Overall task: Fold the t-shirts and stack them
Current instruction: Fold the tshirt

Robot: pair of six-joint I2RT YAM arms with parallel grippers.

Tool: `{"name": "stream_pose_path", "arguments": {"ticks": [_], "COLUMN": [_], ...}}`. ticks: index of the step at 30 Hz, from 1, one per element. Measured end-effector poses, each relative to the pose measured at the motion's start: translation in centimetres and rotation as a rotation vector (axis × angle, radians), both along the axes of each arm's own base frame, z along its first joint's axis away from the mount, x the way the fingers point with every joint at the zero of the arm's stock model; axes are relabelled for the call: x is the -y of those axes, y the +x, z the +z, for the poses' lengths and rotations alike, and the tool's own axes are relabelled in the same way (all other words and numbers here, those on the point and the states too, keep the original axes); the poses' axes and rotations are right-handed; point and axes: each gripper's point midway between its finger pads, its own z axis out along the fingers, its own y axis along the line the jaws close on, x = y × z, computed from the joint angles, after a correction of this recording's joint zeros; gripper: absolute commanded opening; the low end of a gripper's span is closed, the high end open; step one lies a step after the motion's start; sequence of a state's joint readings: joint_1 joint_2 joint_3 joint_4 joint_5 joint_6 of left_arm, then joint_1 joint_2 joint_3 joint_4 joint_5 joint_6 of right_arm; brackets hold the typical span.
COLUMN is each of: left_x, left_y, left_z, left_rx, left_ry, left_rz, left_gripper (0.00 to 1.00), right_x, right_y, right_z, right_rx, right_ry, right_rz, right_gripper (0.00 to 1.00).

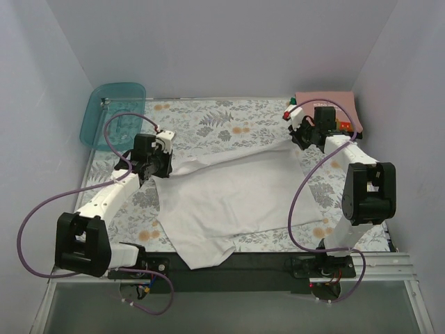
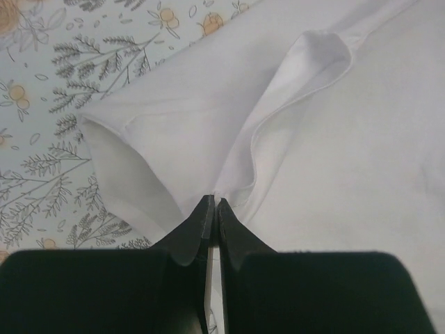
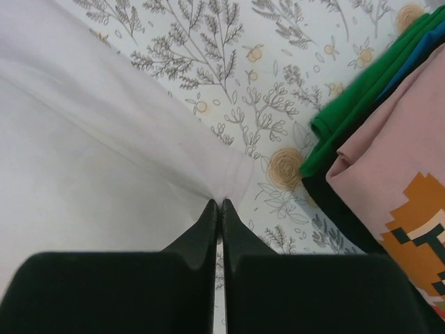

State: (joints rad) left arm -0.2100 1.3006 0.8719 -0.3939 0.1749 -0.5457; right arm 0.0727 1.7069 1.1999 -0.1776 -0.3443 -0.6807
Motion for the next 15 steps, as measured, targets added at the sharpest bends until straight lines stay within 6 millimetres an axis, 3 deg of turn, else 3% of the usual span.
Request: {"name": "stream_pose_path", "arguments": {"ticks": [10,15], "left_x": [0.5,0.4], "left_y": [-4.2,-4.7], "left_z": [-5.1,-6.0], "left_rx": [-0.166,-0.198], "left_ry": [0.014,0.033], "left_rz": [-0.058,-0.072], "left_gripper": [0.0,0.0], "right_x": [0.5,0.7], "right_y": [-2.4,-3.6], "right_z": [-3.3,-4.7], "right_rx": [-0.082,-0.119], "right_ry": [-0.038,-0.054], "right_rz": [0.033,0.047], "right_gripper": [0.01,0.01]}}
